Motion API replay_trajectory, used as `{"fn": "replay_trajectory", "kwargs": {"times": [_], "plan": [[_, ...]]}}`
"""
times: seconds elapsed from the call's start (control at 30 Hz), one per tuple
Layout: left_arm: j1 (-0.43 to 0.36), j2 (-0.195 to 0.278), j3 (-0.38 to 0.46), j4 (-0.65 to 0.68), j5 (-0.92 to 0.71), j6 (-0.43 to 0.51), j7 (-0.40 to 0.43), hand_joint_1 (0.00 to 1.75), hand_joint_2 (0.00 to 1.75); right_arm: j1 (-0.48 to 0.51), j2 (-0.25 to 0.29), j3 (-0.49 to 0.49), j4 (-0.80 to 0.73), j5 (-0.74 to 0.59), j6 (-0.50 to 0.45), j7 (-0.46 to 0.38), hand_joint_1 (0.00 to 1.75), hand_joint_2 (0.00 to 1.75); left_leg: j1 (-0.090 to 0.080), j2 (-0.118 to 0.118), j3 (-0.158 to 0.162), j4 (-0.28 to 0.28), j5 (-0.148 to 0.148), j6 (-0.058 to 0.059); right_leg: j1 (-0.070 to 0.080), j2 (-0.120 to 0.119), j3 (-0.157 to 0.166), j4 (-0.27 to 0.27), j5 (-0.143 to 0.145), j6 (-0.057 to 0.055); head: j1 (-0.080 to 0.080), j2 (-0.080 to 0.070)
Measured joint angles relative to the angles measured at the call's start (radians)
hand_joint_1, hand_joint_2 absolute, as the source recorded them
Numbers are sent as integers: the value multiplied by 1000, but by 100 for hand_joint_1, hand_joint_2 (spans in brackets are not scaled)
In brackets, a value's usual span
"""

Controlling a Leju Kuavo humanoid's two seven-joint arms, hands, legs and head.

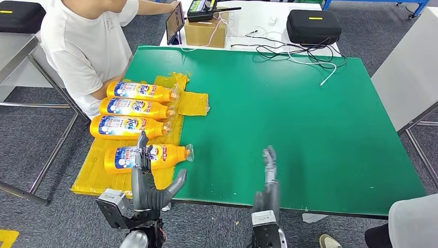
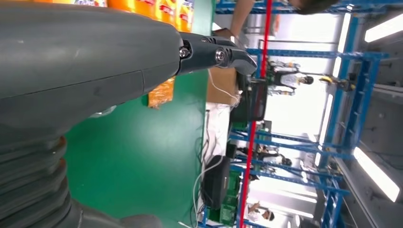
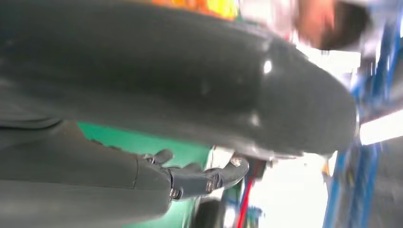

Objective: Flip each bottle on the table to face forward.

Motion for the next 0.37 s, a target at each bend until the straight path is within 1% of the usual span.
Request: {"fn": "replay_trajectory", "kwargs": {"times": [0.07,0.23,0.37], "plan": [[0,5,-5,0,-3,-8,-5,0,175,-2,-17,25,6,-10,26,5,0,175,0,0,0,0,0,0,0,0,0,0,0,0,0,0],[0,15,-16,-1,-18,-9,-14,0,175,-5,-42,53,14,-28,41,4,0,175,0,0,0,0,0,0,0,0,0,0,0,0,0,0],[0,22,-27,-1,-103,24,-41,0,175,-6,-52,62,16,-29,55,1,0,175,0,-1,0,0,0,0,0,0,0,0,0,0,0,0]]}}
